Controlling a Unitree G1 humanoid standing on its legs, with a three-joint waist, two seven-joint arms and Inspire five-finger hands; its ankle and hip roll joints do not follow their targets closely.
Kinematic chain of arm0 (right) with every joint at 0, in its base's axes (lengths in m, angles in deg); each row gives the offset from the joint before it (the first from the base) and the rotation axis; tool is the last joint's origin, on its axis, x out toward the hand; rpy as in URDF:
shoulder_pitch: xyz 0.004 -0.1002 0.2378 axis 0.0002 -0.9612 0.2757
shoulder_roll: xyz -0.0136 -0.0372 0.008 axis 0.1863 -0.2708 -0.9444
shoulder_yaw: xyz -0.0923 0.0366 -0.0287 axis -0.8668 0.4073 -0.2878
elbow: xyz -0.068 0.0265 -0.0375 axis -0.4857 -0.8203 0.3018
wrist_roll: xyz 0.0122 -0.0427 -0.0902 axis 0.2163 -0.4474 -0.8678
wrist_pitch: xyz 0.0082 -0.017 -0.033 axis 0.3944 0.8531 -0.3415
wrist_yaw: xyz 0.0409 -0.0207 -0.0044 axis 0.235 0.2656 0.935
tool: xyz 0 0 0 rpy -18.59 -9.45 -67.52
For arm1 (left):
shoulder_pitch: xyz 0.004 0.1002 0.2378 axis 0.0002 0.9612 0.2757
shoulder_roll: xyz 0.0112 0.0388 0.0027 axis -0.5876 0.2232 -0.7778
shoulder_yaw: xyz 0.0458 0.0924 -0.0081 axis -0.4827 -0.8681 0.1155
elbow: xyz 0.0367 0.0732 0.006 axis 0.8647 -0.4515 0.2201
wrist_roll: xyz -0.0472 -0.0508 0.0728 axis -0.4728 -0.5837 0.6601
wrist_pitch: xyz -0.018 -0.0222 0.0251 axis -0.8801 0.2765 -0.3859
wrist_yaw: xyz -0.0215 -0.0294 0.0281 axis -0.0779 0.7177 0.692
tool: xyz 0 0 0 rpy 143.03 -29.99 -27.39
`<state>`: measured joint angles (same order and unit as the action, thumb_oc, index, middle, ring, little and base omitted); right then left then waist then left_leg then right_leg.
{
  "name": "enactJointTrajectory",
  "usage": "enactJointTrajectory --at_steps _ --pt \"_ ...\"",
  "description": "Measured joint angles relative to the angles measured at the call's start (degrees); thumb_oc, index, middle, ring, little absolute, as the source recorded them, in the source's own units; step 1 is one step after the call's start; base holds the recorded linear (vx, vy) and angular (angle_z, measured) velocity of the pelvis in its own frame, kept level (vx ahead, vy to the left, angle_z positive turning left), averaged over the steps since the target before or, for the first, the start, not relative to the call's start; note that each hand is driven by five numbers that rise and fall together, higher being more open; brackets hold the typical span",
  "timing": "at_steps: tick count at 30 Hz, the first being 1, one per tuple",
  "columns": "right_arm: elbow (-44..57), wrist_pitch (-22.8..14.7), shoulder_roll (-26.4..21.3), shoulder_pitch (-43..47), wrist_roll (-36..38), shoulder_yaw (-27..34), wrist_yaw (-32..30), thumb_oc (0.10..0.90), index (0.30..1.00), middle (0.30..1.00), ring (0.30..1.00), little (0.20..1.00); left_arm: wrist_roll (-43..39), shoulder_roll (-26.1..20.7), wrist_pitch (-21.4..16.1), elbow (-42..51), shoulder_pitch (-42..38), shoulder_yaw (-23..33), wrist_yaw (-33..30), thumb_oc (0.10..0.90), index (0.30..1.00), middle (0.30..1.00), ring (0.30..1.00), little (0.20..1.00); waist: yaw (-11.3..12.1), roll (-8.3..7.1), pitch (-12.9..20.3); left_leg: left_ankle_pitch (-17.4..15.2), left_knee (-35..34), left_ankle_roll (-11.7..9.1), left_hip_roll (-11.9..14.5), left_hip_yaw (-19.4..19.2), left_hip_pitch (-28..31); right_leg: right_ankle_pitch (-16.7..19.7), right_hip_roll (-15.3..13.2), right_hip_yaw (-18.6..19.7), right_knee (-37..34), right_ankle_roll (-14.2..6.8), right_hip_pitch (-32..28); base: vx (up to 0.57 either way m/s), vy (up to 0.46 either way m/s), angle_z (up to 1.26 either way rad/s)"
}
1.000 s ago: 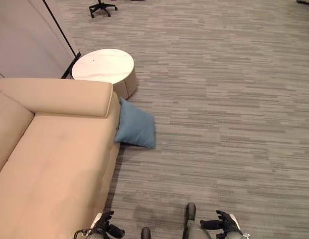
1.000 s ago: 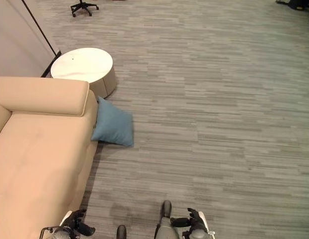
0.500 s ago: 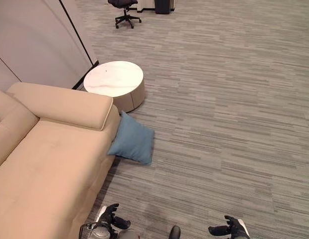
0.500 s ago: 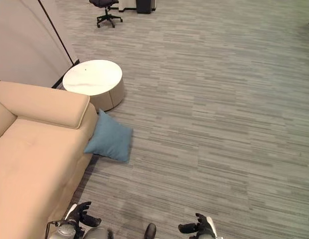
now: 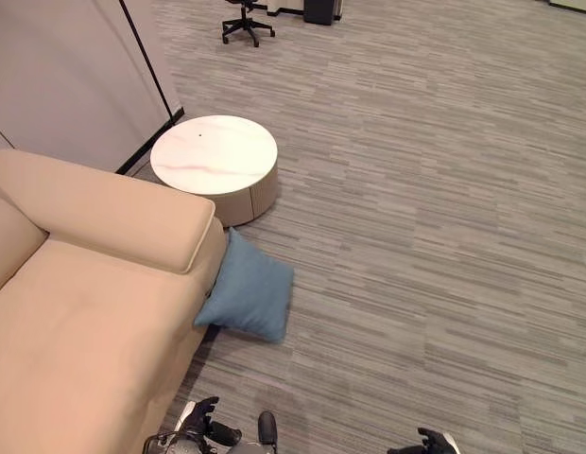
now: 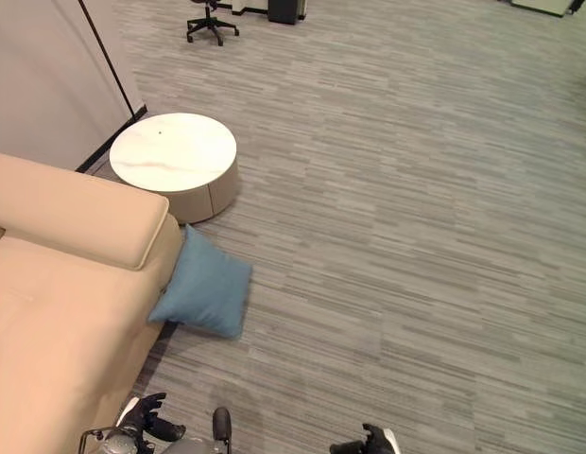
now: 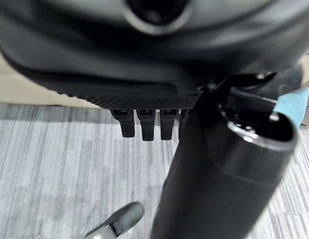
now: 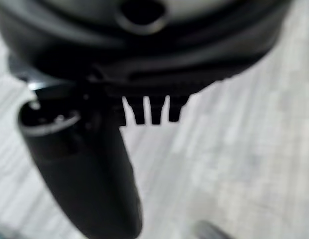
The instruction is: Pick up all the scattered cushions and arrange them neatly on the sofa.
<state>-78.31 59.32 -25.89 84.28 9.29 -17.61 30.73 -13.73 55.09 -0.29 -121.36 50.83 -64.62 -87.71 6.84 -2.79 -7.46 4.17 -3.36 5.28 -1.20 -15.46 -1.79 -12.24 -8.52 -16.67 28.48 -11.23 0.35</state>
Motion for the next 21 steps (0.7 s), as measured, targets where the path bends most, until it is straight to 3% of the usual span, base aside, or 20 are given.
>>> enactJointTrajectory --at_steps 1,2,3,5,6,7,8,12,14,15,17,18,20,21 --pt "0.5 -0.2 0.0 0.1 -0.1 0.0 0.0 0.8 0.9 0.9 0.9 0.9 0.0 -0.4 0.0 0.1 -0.3 -0.2 0.0 0.8 0.9 0.9 0.9 0.9 0.0 -0.3 -0.1 -0.7 0.0 0.3 -0.4 0.7 0.9 -0.7 -1.6 0.3 7.1 -2.2 3.1 0.17 0.017 0.24" --pt "0.9 -0.4 0.0 0.2 -0.2 0.0 0.0 0.8 0.9 0.9 0.9 0.9 0.0 -0.7 0.0 0.1 -0.4 -0.3 -0.1 0.8 0.9 0.9 0.9 0.9 0.2 -0.45 -0.2 -1.5 0.0 0.8 -0.8 1.1 1.7 -1.1 -2.8 1.4 11.2 -2.9 5.9 0.27 -0.05 0.44" --pt "1.0 -0.5 0.0 0.5 -0.2 0.0 0.0 0.8 0.9 0.9 0.9 0.9 0.0 -0.7 0.0 0.2 -0.3 -0.6 -0.2 0.8 0.9 0.9 0.9 0.9 0.2 0.12 -0.5 -2.6 -0.5 1.4 -1.0 2.6 3.5 -1.6 -3.8 1.4 11.7 -2.3 9.0 0.21 -0.067 0.48" --pt "1.0 -0.6 -0.1 0.4 -0.2 -0.4 0.0 0.8 0.9 0.9 0.9 0.9 0.0 -0.5 -0.1 0.3 -0.1 -0.7 -0.1 0.8 0.9 0.9 0.9 0.9 0.0 0.84 -0.8 -2.1 -1.0 0.6 -0.9 3.8 4.8 -1.2 -3.9 1.1 5.6 -1.0 10.7 0.15 -0.074 0.55" --pt "1.0 -0.6 -0.2 0.3 -0.2 -0.8 0.1 0.8 0.9 0.9 0.9 0.9 0.0 -0.4 -0.1 0.3 0.0 -0.6 -0.1 0.8 0.9 0.9 0.9 0.9 -0.2 0.71 -0.8 -2.2 -1.0 0.4 -0.9 5.1 5.0 -0.3 -3.9 0.9 -0.4 0.6 10.8 0.27 -0.161 0.62" --pt "0.9 -0.4 -0.2 0.5 -0.2 -0.8 0.4 0.8 0.9 0.9 0.9 0.9 0.0 -0.2 -0.1 0.1 -0.2 -0.7 -0.2 0.8 0.9 0.9 0.9 0.9 -0.3 0.98 -1.0 -3.0 -1.1 0.3 -0.6 6.5 5.2 1.7 -3.9 2.4 -5.4 2.2 12.7 0.21 -0.133 0.53" --pt "0.9 -0.5 -0.2 0.6 -0.2 -0.7 0.4 0.8 0.9 0.9 0.9 0.9 0.0 0.1 -0.1 -0.5 0.1 -0.7 -0.2 0.8 0.9 0.9 0.9 0.9 -0.6 1.41 -1.2 -3.7 -1.1 -0.1 -0.5 7.8 5.3 3.3 -3.3 5.0 -8.9 2.0 13.8 0.23 -0.168 0.48" --pt "1.5 -0.5 -0.2 -0.5 -0.1 -0.7 0.7 0.8 0.9 0.9 0.9 0.9 0.0 0.6 0.1 -2.8 1.5 -1.2 -0.2 0.8 0.9 0.9 0.9 0.9 -2.6 2.33 -1.5 -4.4 -1.6 -3.2 1.2 11.4 7.1 16.3 -1.2 10.8 -20.2 2.8 12.5 0.22 -0.225 0.47" --pt "1.2 -0.3 -0.6 -0.9 -0.1 -0.7 0.9 0.8 0.9 0.9 0.9 0.9 -0.1 1.3 0.0 -3.3 1.8 -1.0 -0.2 0.8 0.9 0.9 0.9 0.9 -3.1 3.32 -1.6 -3.8 -0.6 -5.0 3.0 12.8 7.0 18.4 0.9 8.3 -25.5 6.0 8.3 0.15 -0.255 0.44" --pt "0.3 0.0 -0.9 -0.5 -0.1 -0.6 1.0 0.8 0.9 0.9 0.9 0.9 -0.1 1.4 -0.1 -3.7 1.8 -0.4 -0.4 0.8 0.9 0.9 0.9 0.9 -3.1 3.51 -1.6 -3.6 1.9 -6.2 4.4 13.2 6.8 18.7 2.0 7.0 -27.6 6.5 5.4 0.1 -0.306 0.32" --pt "0.3 0.0 -1.2 -0.7 -0.1 -0.3 1.0 0.8 0.9 0.9 0.9 0.9 -0.1 1.3 -0.2 -3.7 1.6 -0.1 -0.4 0.8 0.9 0.9 0.9 0.9 -3.1 3.13 -1.5 -3.1 5.5 -6.9 5.0 14.1 5.1 17.7 2.7 6.0 -28.2 6.6 3.7 0.07 -0.247 0.4" --pt "0.4 -0.2 -1.7 -1.1 -0.1 -0.3 0.9 0.8 0.9 0.9 0.9 0.9 -0.1 1.2 -0.2 -3.7 0.4 -0.1 -0.3 0.8 0.9 0.9 0.9 0.9 -3.3 2.21 -1.0 -2.6 8.2 -8.5 5.0 15.2 3.5 17.5 2.4 4.5 -30.3 7.1 2.6 0.0 -0.178 0.46" --pt "0.4 -0.2 -2.3 -0.6 0.1 0.0 0.9 0.8 0.9 0.9 0.9 0.9 -0.1 1.6 -0.3 -3.4 -0.2 -0.1 -0.2 0.8 0.9 0.9 0.9 0.9 -3.2 2.33 -1.3 -1.9 9.8 -9.7 5.6 15.5 2.1 17.3 3.1 3.6 -31.1 7.8 2.1 0.0 -0.243 0.45" --pt "0.5 -0.4 -2.6 0.2 0.6 0.5 0.9 0.8 0.9 0.9 0.9 0.9 -0.2 2.1 -0.4 -3.5 -1.2 -0.1 -0.3 0.8 0.9 0.9 0.9 0.9 -3.3 2.16 -1.7 -1.1 14.7 -11.0 6.1 16.1 -2.0 16.9 3.9 2.2 -31.1 8.9 2.2 0.07 -0.28 0.55"
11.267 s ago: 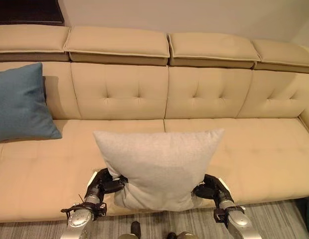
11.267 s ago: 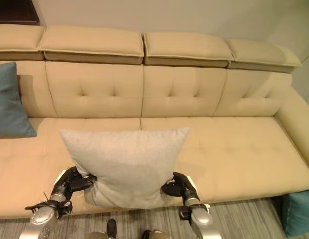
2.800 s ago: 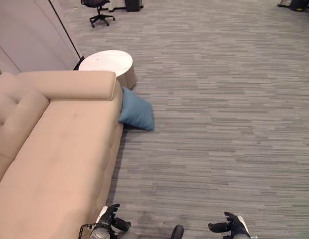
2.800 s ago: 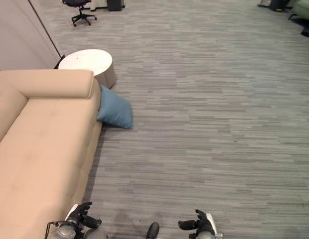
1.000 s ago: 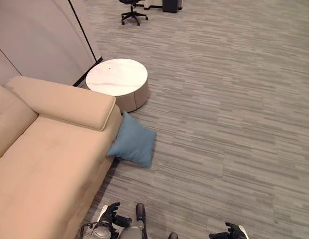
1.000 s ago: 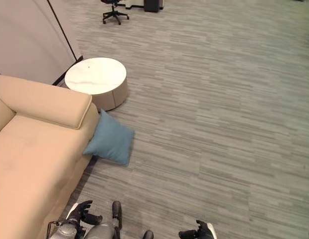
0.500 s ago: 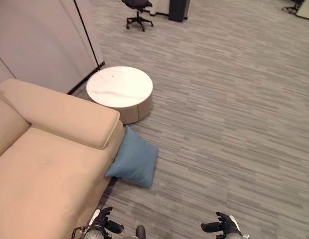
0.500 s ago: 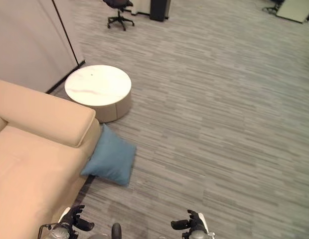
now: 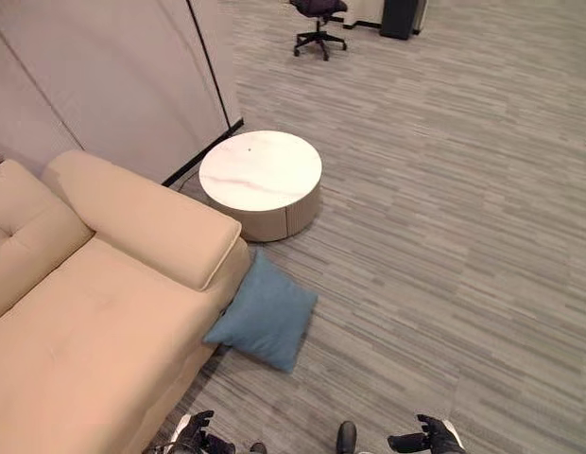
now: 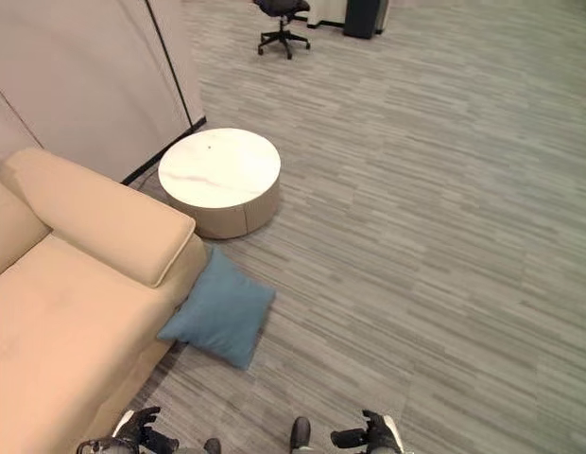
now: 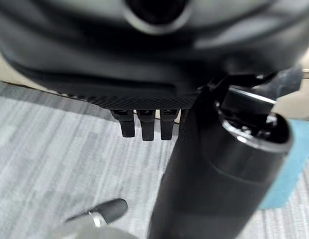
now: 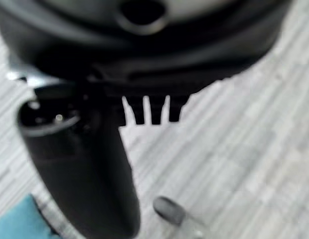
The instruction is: Pick up all the scattered cushions and arrange them neatly on the sofa.
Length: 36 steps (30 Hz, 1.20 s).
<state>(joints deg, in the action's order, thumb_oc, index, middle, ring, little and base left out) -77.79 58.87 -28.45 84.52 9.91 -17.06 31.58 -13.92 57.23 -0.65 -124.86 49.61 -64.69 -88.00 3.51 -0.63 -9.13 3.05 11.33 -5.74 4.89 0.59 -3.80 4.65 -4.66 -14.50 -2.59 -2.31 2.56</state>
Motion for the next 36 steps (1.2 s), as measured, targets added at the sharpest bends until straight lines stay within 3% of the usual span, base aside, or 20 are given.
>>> enactJointTrajectory --at_steps 3,7,10,13,15,18,19,20,23,24,26,28,29,30,32,34,35,36 --pt "0.1 -0.2 0.3 -0.3 1.2 -0.1 0.0 0.8 0.9 0.9 0.9 0.9 -0.9 -0.2 0.0 1.5 -1.4 0.1 0.2 0.8 0.9 0.9 0.9 0.9 0.5 -1.46 -1.2 2.4 6.2 -2.8 1.4 -2.0 -3.6 -0.9 0.9 -2.7 -0.9 2.7 -1.7 0.09 -0.168 0.49" --pt "0.2 -0.6 0.0 -0.3 1.6 -0.3 -0.1 0.8 0.9 0.9 0.9 0.9 -1.0 -0.6 0.0 2.0 -1.3 0.1 0.3 0.8 0.9 0.9 0.9 0.9 0.2 -2.19 -2.1 1.3 6.9 -1.2 2.6 -6.9 -3.9 -2.5 2.4 -4.7 -2.0 5.3 -3.3 0.13 -0.062 0.29" --pt "-0.3 -0.4 0.1 -1.2 1.7 -0.4 -0.1 0.8 0.9 0.9 0.9 0.9 -0.9 -0.6 0.0 1.5 -2.1 0.0 0.4 0.8 0.9 0.9 0.9 0.9 -0.4 -2.71 -2.5 0.5 1.6 -0.2 0.1 -10.8 -5.4 -3.1 2.3 -6.2 -3.1 5.6 -3.8 0.22 -0.016 0.47" --pt "-0.8 0.1 0.8 -1.9 1.8 -1.4 -0.1 0.8 0.9 0.9 0.9 0.9 -1.0 -0.4 0.0 1.6 -2.4 0.2 0.3 0.8 0.9 0.9 0.9 0.9 0.3 -2.27 -2.6 1.7 -8.9 -1.4 -0.8 -18.3 -7.3 -4.6 4.2 -8.6 -3.2 5.5 -4.8 0.23 0.018 0.33" --pt "-0.6 0.1 1.3 -2.3 1.7 -1.5 0.0 0.8 0.9 0.9 0.9 0.9 -1.0 -0.5 0.0 1.7 -1.9 0.5 0.3 0.8 0.9 0.9 0.9 0.9 0.9 -2.12 -2.4 2.7 -9.3 0.2 -0.8 -18.9 -6.6 -5.5 5.2 -8.8 -3.1 5.2 -6.3 0.23 0.044 -0.08" --pt "-0.7 0.1 1.7 -3.1 1.7 -2.2 0.0 0.8 0.9 0.9 0.9 0.9 -0.9 -0.6 0.1 1.6 -0.1 1.1 0.4 0.8 0.9 0.9 0.9 0.9 1.2 -2.02 -0.7 2.9 -8.2 1.1 -1.4 -16.9 -5.1 -7.2 6.4 -8.6 -3.0 3.8 -9.0 0.19 0.054 -0.07" --pt "-0.7 0.1 1.9 -3.4 1.7 -2.4 0.0 0.8 0.9 0.9 0.9 0.9 -0.9 -0.7 0.2 1.3 0.0 1.3 0.4 0.8 0.9 0.9 0.9 0.9 1.3 -2.65 -0.2 2.6 -8.7 5.2 -2.1 -16.8 -4.4 -7.8 6.1 -8.6 -2.2 2.7 -9.4 0.2 0.082 0.02" --pt "-0.7 0.1 2.4 -3.5 1.7 -2.5 0.1 0.8 0.9 0.9 0.9 0.9 -0.9 -1.1 0.3 1.0 0.1 1.6 0.6 0.8 0.9 0.9 0.9 0.9 2.0 -4.11 0.6 2.1 -10.3 7.6 -3.4 -16.9 -2.3 -10.2 4.3 -8.5 1.8 0.5 -8.7 0.18 0.089 0.09" --pt "-0.4 0.0 2.2 -1.9 1.6 -2.5 0.1 0.8 0.9 0.9 0.9 0.9 -1.0 -1.4 0.4 1.2 0.1 1.7 1.2 0.8 0.9 0.9 0.9 0.9 1.9 -3.66 0.7 1.2 -12.0 9.1 -3.8 -16.3 0.0 -15.2 0.1 -6.9 22.0 -4.5 -1.4 0.12 0.059 0.16" --pt "0.1 -0.1 2.3 -1.2 1.5 -2.5 0.2 0.8 0.9 0.9 0.9 0.9 -1.0 -2.0 0.4 1.4 -0.1 1.6 1.4 0.8 0.9 0.9 0.9 0.9 1.8 -4.25 0.9 0.5 -12.1 10.1 -5.1 -15.5 1.1 -17.7 -3.7 -5.4 35.4 -8.6 4.7 0.2 0.028 0.64" --pt "0.7 -0.3 2.3 0.0 1.4 -2.5 0.3 0.8 0.9 0.9 0.9 0.9 -1.0 -2.7 0.2 2.0 -0.4 0.8 1.3 0.8 0.9 0.9 0.9 0.9 2.2 -3.99 0.6 -1.3 -12.6 11.8 -6.3 -14.1 3.1 -17.7 -5.3 -2.5 36.7 -8.7 7.4 0.18 -0.009 0.55" --pt "1.6 -0.5 2.3 0.6 1.4 -2.5 0.3 0.8 0.9 0.9 0.9 0.9 -1.0 -2.9 0.3 1.9 0.0 0.4 1.2 0.8 0.9 0.9 0.9 0.9 1.9 -3.48 0.5 -1.2 -13.0 11.5 -6.6 -13.4 3.9 -17.7 -5.6 -1.0 35.0 -7.9 8.7 0.22 -0.159 0.42" --pt "2.1 -1.4 2.3 2.1 1.4 -2.5 0.7 0.8 0.9 0.9 0.9 0.9 -1.0 -2.7 0.3 1.3 0.2 0.1 1.0 0.8 0.9 0.9 0.9 0.9 2.1 -2.04 -0.2 -1.7 -13.9 10.7 -5.9 -10.6 4.5 -14.1 -7.5 2.2 21.1 -6.3 10.5 0.29 -0.216 0.66" --pt "2.0 -1.5 2.3 2.1 1.4 -2.5 0.8 0.8 0.9 0.9 0.9 0.9 -1.0 -2.3 0.5 0.9 0.3 0.0 1.0 0.8 0.9 0.9 0.9 0.9 2.0 -1.77 -0.3 -2.2 -13.9 10.5 -5.6 -9.5 4.7 -11.8 -7.6 3.3 17.4 -6.3 10.7 0.33 -0.299 0.64" --pt "2.2 -1.7 2.0 1.5 1.4 -2.6 0.7 0.8 0.9 0.9 0.9 0.9 -1.0 -1.4 0.8 -0.5 -0.7 0.0 0.7 0.8 0.9 0.9 0.9 0.9 -0.5 0.27 -1.6 -3.2 -12.6 9.3 -3.5 -3.9 4.2 -8.4 -3.1 15.6 8.9 -6.7 9.5 0.16 -0.235 0.88" --pt "1.5 -1.0 2.3 0.3 1.5 -2.7 0.9 0.8 0.9 0.9 0.9 0.9 -0.9 -1.0 0.5 -1.0 -1.4 -0.6 0.9 0.8 0.9 0.9 0.9 0.9 -1.4 0.2 -1.9 -3.0 -12.8 7.5 -2.6 -0.2 4.0 -4.6 -2.0 19.1 4.4 -7.0 9.6 0.07 -0.144 1.2" --pt "1.5 -0.8 2.7 -1.1 1.7 -2.5 0.9 0.8 0.9 0.9 0.9 0.9 -1.0 -1.1 0.2 -0.7 -1.4 -0.7 1.0 0.8 0.9 0.9 0.9 0.9 -1.7 -1.4 -2.0 -3.0 -13.1 6.4 -3.7 1.1 4.4 -3.7 -3.4 17.6 3.7 -6.6 9.3 0.07 -0.188 1.19" --pt "1.0 -0.3 2.5 -2.0 1.7 -2.4 0.8 0.8 0.9 0.9 0.9 0.9 -0.9 -0.6 0.0 -0.6 -1.1 -1.1 0.9 0.8 0.9 0.9 0.9 0.9 -1.6 -2.17 -2.4 -3.0 -13.2 4.0 -3.6 2.7 5.8 2.9 -4.1 15.6 5.5 -4.3 9.2 0.07 -0.301 0.85"
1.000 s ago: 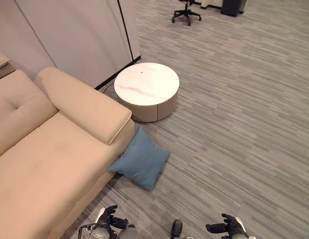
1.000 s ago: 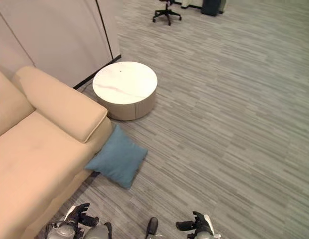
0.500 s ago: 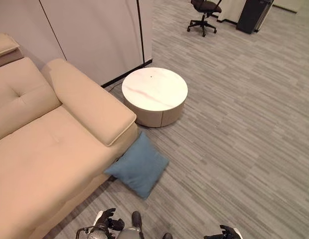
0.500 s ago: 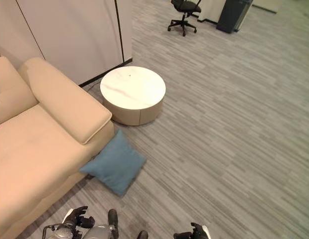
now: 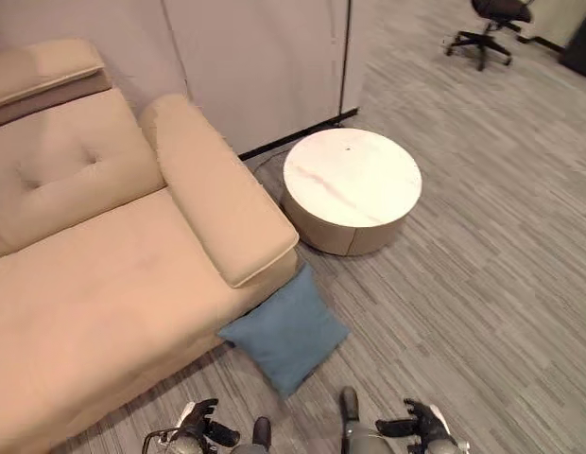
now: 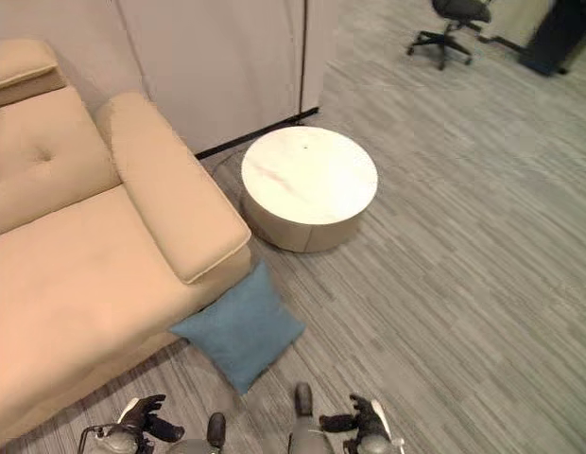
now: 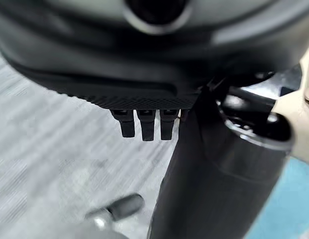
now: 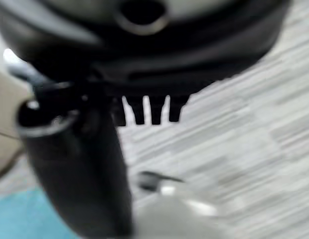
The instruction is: Pick up all the scattered cushions and arrange them neatly on the sofa.
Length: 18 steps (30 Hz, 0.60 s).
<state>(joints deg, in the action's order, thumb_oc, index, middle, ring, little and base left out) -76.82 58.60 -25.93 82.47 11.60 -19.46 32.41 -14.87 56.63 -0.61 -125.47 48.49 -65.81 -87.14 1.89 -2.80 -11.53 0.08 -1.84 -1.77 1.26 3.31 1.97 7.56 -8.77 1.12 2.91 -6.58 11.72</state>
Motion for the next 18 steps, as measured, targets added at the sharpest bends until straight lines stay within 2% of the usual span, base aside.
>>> enactJointTrajectory --at_steps 2,3,4,5,6,7,9,11,13,15,16,17,18 --pt "-0.2 0.1 -1.0 0.5 0.0 0.1 0.0 0.8 0.9 0.9 0.9 0.9 -0.2 0.7 -0.4 0.4 1.0 0.2 0.0 0.8 0.9 0.9 0.9 0.9 0.5 2.36 0.6 -0.1 1.5 -0.7 3.8 0.9 -1.6 -0.6 2.9 -3.2 -0.8 1.0 -1.2 0.04 -0.341 0.59" --pt "-0.2 0.2 -1.6 1.0 0.0 0.1 0.1 0.8 0.9 0.9 0.9 0.9 -0.3 0.7 -0.4 0.5 0.0 0.0 -0.4 0.8 0.9 0.9 0.9 0.9 0.5 2.74 0.7 0.4 4.1 -0.6 5.0 1.9 -4.6 -0.7 3.8 -5.7 -1.4 1.7 -1.1 0.02 -0.361 0.83" --pt "-0.1 0.2 -1.8 1.3 0.0 0.4 0.0 0.8 0.9 0.9 0.9 0.9 -0.3 0.7 -0.5 0.6 -0.7 -0.3 -0.5 0.8 0.9 0.9 0.9 0.9 0.2 2.73 0.7 1.5 5.4 -0.7 5.0 2.7 -6.2 -0.8 4.0 -7.4 -1.6 2.1 -1.1 0.02 -0.279 1.12" --pt "0.1 0.1 -2.4 1.6 0.0 0.6 0.0 0.8 0.9 0.9 0.9 0.9 -0.3 1.0 -0.5 0.6 -1.8 -1.2 -0.5 0.8 0.9 0.9 0.9 0.9 0.2 2.54 0.6 4.0 6.0 0.2 5.1 2.7 -7.9 -1.0 4.0 -9.7 -2.5 2.7 -1.6 0.0 -0.176 1.15" --pt "0.1 0.1 -2.9 1.4 0.0 0.7 0.0 0.8 0.9 0.9 0.9 0.9 -0.3 1.3 -0.6 1.1 -2.2 -1.2 -0.5 0.8 0.9 0.9 0.9 0.9 0.0 2.08 0.4 6.0 5.7 0.3 5.2 2.1 -8.5 -1.2 3.9 -10.9 -3.7 3.4 -2.2 0.0 -0.144 0.96" --pt "0.3 0.1 -3.3 2.1 0.0 0.9 -0.1 0.8 0.9 0.9 0.9 0.9 -0.5 1.4 -0.6 2.0 -1.9 -1.0 -0.4 0.8 0.9 0.9 0.9 0.9 0.4 1.96 0.3 6.9 5.6 -0.5 5.3 0.4 -8.3 -1.1 4.5 -11.7 -4.5 4.8 -2.8 0.0 -0.207 0.68" --pt "1.1 -0.9 -4.2 3.1 0.0 1.1 -0.2 0.8 0.9 0.9 0.9 0.9 -0.7 1.3 -0.5 2.1 -1.7 -1.2 -0.6 0.8 0.9 0.9 0.9 0.9 0.2 2.85 -0.1 9.3 6.9 -3.2 6.9 -2.3 -9.7 -1.3 6.3 -12.3 -5.4 5.2 -4.0 0.01 -0.166 0.56" --pt "1.2 -1.4 -4.2 4.0 0.1 1.0 -0.2 0.8 0.9 0.9 0.9 0.9 -1.2 1.0 -0.5 2.4 -2.7 -1.1 -0.5 0.8 0.9 0.9 0.9 0.9 -0.1 1.84 -1.0 13.8 7.3 -5.3 6.9 -4.0 -11.7 -1.4 6.4 -14.3 -7.4 5.3 -5.2 0.02 -0.099 0.74" --pt "1.2 -1.6 -4.2 3.8 0.3 0.9 -0.2 0.8 0.9 0.9 0.9 0.9 -1.2 0.9 -0.5 2.6 -3.2 -1.1 -0.6 0.8 0.9 0.9 0.9 0.9 0.1 1.09 -1.4 11.9 8.5 -4.1 6.8 -9.4 -11.5 -1.9 6.3 -16.1 -8.6 6.1 -6.2 0.03 -0.073 0.54" --pt "1.2 -1.6 -4.2 3.4 0.3 0.3 -0.2 0.8 0.9 0.9 0.9 0.9 -1.1 1.0 -0.4 2.2 -3.0 -1.1 -0.5 0.8 0.9 0.9 0.9 0.9 -1.3 0.91 -1.5 9.0 11.7 -2.0 6.6 -15.1 -11.3 -2.1 5.7 -18.7 -8.6 6.5 -6.9 0.07 -0.03 0.52" --pt "1.2 -1.6 -4.0 2.4 0.3 -0.1 -0.2 0.8 0.9 0.9 0.9 0.9 -1.1 1.2 -0.3 2.1 -2.4 -1.2 -0.4 0.8 0.9 0.9 0.9 0.9 -2.9 0.74 -1.5 4.5 13.7 -1.9 5.3 -17.9 -10.6 -2.2 4.9 -20.0 -8.6 6.5 -6.9 0.07 -0.006 0.53" --pt "1.0 -1.4 -4.0 2.2 0.4 -0.1 -0.2 0.8 0.9 0.9 0.9 0.9 -1.0 1.4 -0.3 2.1 -2.4 -1.2 -0.3 0.8 0.9 0.9 0.9 0.9 -3.0 0.71 -1.5 3.1 13.2 -1.6 4.1 -18.0 -9.9 -2.2 4.8 -20.0 -8.4 6.4 -6.4 0.07 0.024 0.42" --pt "0.7 -1.3 -4.0 1.9 0.5 -0.2 -0.1 0.8 0.9 0.9 0.9 0.9 -1.0 1.7 -0.3 1.9 -2.2 -1.1 0.0 0.8 0.9 0.9 0.9 0.9 -3.1 0.96 -1.4 1.9 11.4 -0.5 3.2 -19.0 -9.0 -2.2 4.9 -20.0 -8.2 6.4 -5.8 0.11 0.084 0.14"
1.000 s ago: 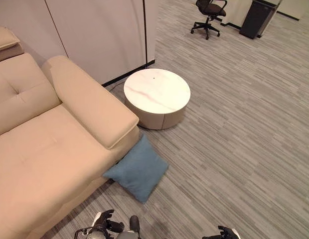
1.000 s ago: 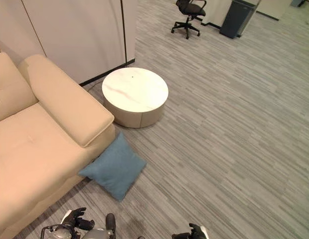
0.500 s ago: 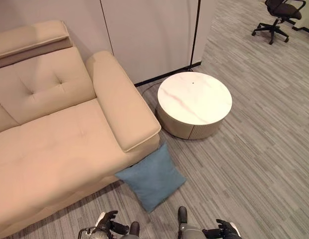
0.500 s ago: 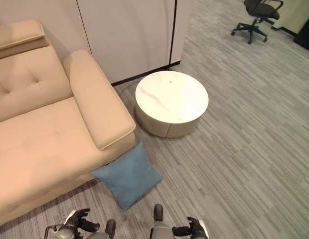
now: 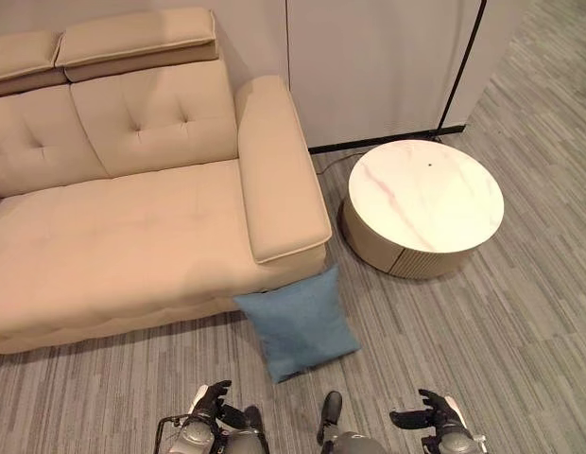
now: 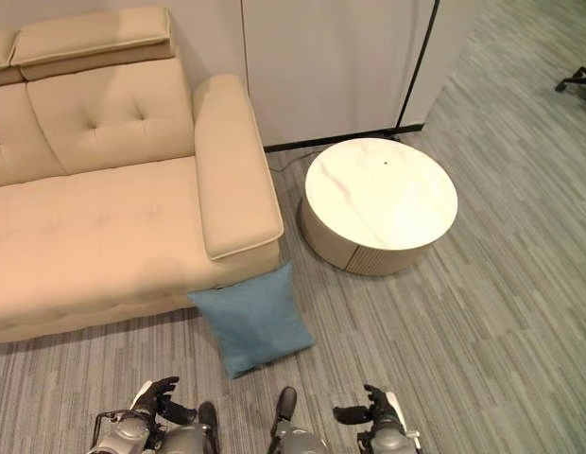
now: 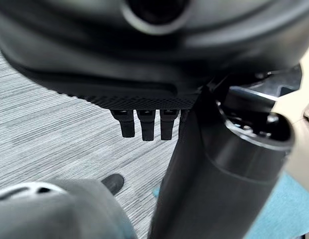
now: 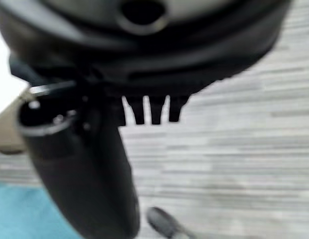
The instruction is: Pick up all the scattered cushions and arrange them neatly on the sofa.
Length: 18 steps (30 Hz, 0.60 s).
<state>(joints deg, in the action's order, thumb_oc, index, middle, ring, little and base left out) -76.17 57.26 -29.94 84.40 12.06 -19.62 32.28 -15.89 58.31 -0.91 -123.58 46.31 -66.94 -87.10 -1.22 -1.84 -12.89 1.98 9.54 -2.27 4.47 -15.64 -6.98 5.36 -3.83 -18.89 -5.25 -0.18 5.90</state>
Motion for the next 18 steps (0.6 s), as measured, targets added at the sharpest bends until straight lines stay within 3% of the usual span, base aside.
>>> enactJointTrajectory --at_steps 1,2,4,8,9,15,17,18 --pt "0.0 0.1 0.0 -0.7 0.0 0.1 0.1 0.8 0.9 0.9 0.9 0.9 0.0 0.2 0.1 -0.3 0.3 0.0 0.3 0.8 0.9 0.9 0.9 0.9 -0.4 0.79 0.5 -0.7 -2.7 -0.1 -0.6 -0.1 1.0 0.1 0.6 -0.3 0.0 -0.1 0.4 0.11 0.083 0.19" --pt "0.0 0.4 0.2 -1.6 0.0 0.1 0.2 0.8 0.9 0.9 0.9 0.9 0.1 0.2 0.3 -0.3 0.7 0.0 0.5 0.8 0.9 0.9 0.9 0.9 -0.6 1.39 0.8 -1.7 -5.7 1.4 -0.4 -0.9 2.5 0.2 1.4 -1.1 0.3 -0.1 0.7 0.13 0.079 0.2" --pt "0.0 0.6 1.5 -2.7 0.0 0.1 0.5 0.8 0.9 0.9 0.9 0.9 0.0 -0.9 0.5 -0.4 1.0 0.1 0.6 0.8 0.9 0.9 0.9 0.9 0.0 -0.34 0.9 -2.1 -8.1 1.2 -1.4 0.8 3.6 0.0 1.1 0.0 2.3 -0.5 1.9 0.09 0.071 0.1" --pt "0.0 1.1 3.2 -3.4 0.0 0.1 0.6 0.8 0.9 0.9 0.9 0.9 0.1 -3.6 0.5 -0.2 2.4 0.2 0.5 0.8 0.9 0.9 0.9 0.9 0.7 -3.07 2.6 -2.5 -7.8 2.2 -2.4 0.3 3.3 -0.4 -0.8 0.3 6.2 -0.9 4.0 0.08 0.138 0.01" --pt "0.2 1.0 3.7 -2.9 0.0 0.1 0.6 0.8 0.9 0.9 0.9 0.9 0.0 -4.5 0.5 -0.3 2.6 0.2 0.5 0.8 0.9 0.9 0.9 0.9 1.2 -3.6 2.9 -2.7 -7.2 3.3 -2.7 0.2 2.7 -0.6 -1.4 0.4 7.9 -1.8 5.1 0.07 0.172 -0.07" --pt "0.4 0.9 3.8 -0.1 -0.2 0.0 0.9 0.8 0.9 0.9 0.9 0.9 0.0 -5.3 0.5 0.2 2.4 0.2 0.4 0.8 0.9 0.9 0.9 0.9 2.6 -3.33 1.9 -3.6 -5.5 4.8 -3.6 0.1 2.0 -1.3 -4.1 2.9 17.4 -3.8 9.5 0.05 0.069 0.04" --pt "2.3 0.1 3.8 0.9 -0.2 0.1 0.9 0.8 0.9 0.9 0.9 0.9 0.0 -5.9 0.4 0.3 1.8 0.2 0.0 0.8 0.9 0.9 0.9 0.9 3.0 -3.16 0.1 -3.4 -6.3 4.8 -4.2 1.5 2.2 -3.3 -4.4 8.2 17.1 -6.3 9.0 0.12 -0.034 0.35" --pt "2.4 -0.2 3.9 1.1 -0.2 0.0 0.9 0.8 0.9 0.9 0.9 0.9 0.0 -6.1 0.4 0.3 1.6 0.2 0.0 0.8 0.9 0.9 0.9 0.9 3.1 -3.2 -0.6 -3.4 -5.9 4.8 -4.4 2.1 1.9 -3.6 -4.4 8.2 15.9 -5.8 8.1 0.06 -0.048 0.29"
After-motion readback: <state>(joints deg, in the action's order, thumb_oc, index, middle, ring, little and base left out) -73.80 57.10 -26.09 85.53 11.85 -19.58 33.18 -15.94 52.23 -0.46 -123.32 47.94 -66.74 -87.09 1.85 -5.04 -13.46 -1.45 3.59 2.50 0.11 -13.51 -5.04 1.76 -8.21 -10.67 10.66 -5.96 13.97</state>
